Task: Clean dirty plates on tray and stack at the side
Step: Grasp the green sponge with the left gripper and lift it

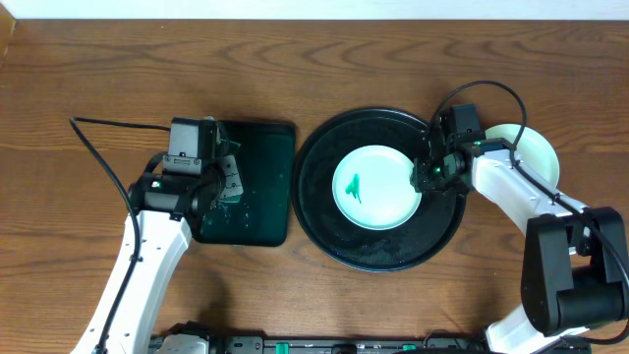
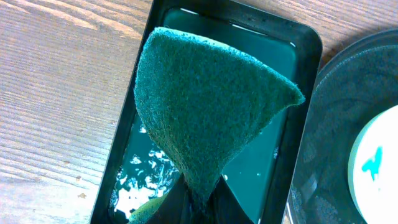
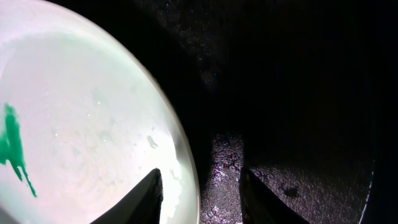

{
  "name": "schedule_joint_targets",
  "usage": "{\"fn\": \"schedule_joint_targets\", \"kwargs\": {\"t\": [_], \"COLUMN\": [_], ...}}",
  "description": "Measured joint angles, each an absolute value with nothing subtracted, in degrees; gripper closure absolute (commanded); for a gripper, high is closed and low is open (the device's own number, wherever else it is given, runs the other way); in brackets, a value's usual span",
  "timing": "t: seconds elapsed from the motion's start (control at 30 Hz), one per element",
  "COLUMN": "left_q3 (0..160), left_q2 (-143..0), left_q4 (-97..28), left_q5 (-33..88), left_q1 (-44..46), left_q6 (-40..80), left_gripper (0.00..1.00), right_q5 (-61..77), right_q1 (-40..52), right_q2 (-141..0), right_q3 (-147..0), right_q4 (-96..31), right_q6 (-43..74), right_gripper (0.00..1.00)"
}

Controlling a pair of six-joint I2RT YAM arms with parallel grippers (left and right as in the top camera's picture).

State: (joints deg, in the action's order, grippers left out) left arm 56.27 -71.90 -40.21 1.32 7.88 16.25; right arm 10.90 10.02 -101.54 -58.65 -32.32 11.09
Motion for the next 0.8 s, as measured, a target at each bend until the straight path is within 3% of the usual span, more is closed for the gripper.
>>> {"fn": "schedule_joint_targets", "kwargs": {"t": [0.27,0.47,0.8], "left_q3": [56.3,56.3,56.3], "left_q2": [-72.9,-73.0,-73.0], "left_q4": [-40.3,-40.8,-41.0], "left_q5": [1.3,1.3,1.3], "left_q1": [7.9,7.9,7.9], "left_q6": [16.3,16.3,16.3], "left_gripper": [0.93,0.93,0.93], "right_q5": [10.9,10.9,10.9], "right_q1": [10.0,10.0,10.0], "right_q2": [-101.5,-101.5,-101.5], "right_q3": [-58.7,-58.7,-58.7], "right_q4": [-32.2,-32.2,-32.2], "right_q6": [11.1,11.0,11.1], "right_gripper": [0.69,0.87,0.86]}}
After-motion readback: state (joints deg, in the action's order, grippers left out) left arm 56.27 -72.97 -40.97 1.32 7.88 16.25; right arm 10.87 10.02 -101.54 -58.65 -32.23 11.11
